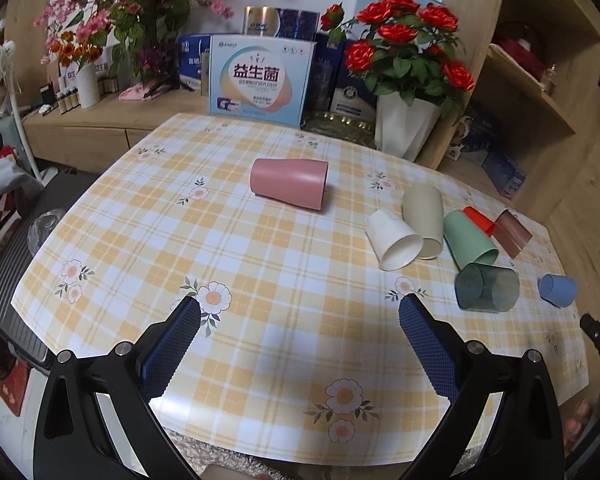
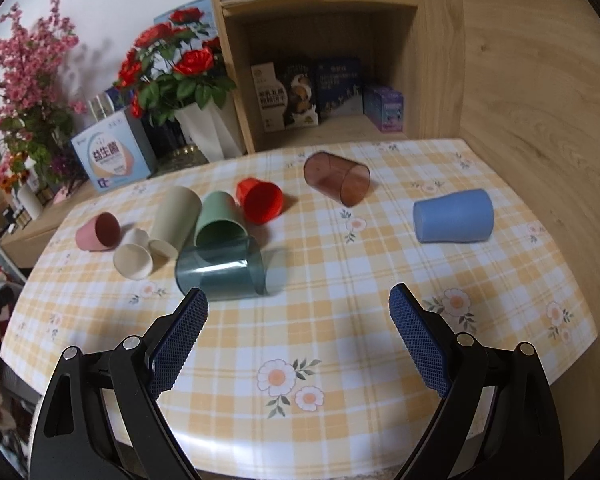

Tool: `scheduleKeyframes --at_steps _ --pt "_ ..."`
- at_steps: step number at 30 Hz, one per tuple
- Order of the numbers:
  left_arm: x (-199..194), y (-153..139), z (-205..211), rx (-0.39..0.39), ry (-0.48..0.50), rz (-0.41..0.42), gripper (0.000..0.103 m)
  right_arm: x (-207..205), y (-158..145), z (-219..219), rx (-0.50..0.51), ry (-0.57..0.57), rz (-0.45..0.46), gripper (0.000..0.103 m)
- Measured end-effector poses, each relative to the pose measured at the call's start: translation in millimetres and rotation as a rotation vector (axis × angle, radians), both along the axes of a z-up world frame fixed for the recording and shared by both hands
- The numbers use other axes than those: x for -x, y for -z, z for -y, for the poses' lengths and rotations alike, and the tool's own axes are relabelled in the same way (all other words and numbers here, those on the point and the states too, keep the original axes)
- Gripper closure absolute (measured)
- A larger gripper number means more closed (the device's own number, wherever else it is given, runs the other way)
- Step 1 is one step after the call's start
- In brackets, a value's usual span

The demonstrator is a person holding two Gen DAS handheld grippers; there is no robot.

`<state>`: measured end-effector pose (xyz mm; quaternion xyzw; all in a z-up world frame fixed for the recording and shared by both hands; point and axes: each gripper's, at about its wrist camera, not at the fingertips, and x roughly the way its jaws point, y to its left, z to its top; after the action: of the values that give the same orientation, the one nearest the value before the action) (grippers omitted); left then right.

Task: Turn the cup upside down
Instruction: 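Move the left gripper toward the pink cup lying on its side, then close the left gripper around the pink cup's body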

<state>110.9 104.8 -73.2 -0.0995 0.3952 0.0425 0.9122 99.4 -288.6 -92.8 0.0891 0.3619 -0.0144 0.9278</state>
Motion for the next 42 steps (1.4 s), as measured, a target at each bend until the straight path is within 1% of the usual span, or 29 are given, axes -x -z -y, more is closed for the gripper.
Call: scheduleKeyframes --at_steps 2,4,7,10,12,13,15,18,20,21,23,27,28,30,34,36,38,42 --pt "-12 3 0 -0.005 -0.011 -0.015 0.006 -4 5 1 -0.004 -0.003 -0.018 0.014" --pt "-20 3 1 -0.028 -0.004 -0.001 0.006 -9 12 0 0.015 -0.006 -0.041 0.014" --pt "-35 0 4 -0.116 0.050 0.055 0.006 -15 22 1 0.010 -0.013 -0.067 0.014" --pt "-56 -3 4 -0.219 0.134 0.100 0.006 -21 29 4 0.002 -0.012 -0.088 0.014" --pt "-70 -2 0 -0.262 0.161 0.095 0.006 -24 32 6 0.003 -0.007 -0.094 0.014" --pt "-80 -1 -5 -0.253 0.166 0.076 0.006 -27 33 8 0.004 -0.003 -0.097 0.014" --pt "-97 -1 -17 -0.182 0.154 0.044 0.007 -32 33 10 0.018 0.010 -0.097 0.014" --pt "-130 2 -32 -0.062 0.059 -0.027 0.007 -40 35 11 0.029 0.022 -0.102 0.014" --pt "-158 9 -44 0.076 -0.031 -0.083 0.007 -46 38 9 0.033 0.021 -0.110 0.014" --pt "-166 12 -47 0.113 -0.061 -0.100 0.010 -49 40 6 0.037 0.014 -0.117 0.014" --pt "-191 23 -54 0.229 -0.159 -0.147 0.012 -53 41 2 0.046 0.001 -0.124 0.014" --pt "-219 44 -65 0.369 -0.331 -0.192 0.012 -57 44 -1 0.060 -0.019 -0.132 0.014" --pt "-226 52 -70 0.416 -0.381 -0.209 0.012 -56 45 -1 0.062 -0.022 -0.135 0.014" --pt "-235 66 -74 0.477 -0.456 -0.233 0.012 -57 48 1 0.068 -0.025 -0.146 0.014" --pt "-246 84 -78 0.517 -0.535 -0.261 0.012 -59 54 8 0.071 -0.011 -0.164 0.014" --pt "-253 90 -78 0.517 -0.557 -0.269 0.012 -61 56 12 0.072 -0.003 -0.172 0.014" --pt "-257 92 -78 0.511 -0.565 -0.264 0.012 -63 60 15 0.072 0.003 -0.184 0.014" --pt "-266 95 -74 0.468 -0.555 -0.268 0.012 -65 64 17 0.071 0.004 -0.196 0.014"
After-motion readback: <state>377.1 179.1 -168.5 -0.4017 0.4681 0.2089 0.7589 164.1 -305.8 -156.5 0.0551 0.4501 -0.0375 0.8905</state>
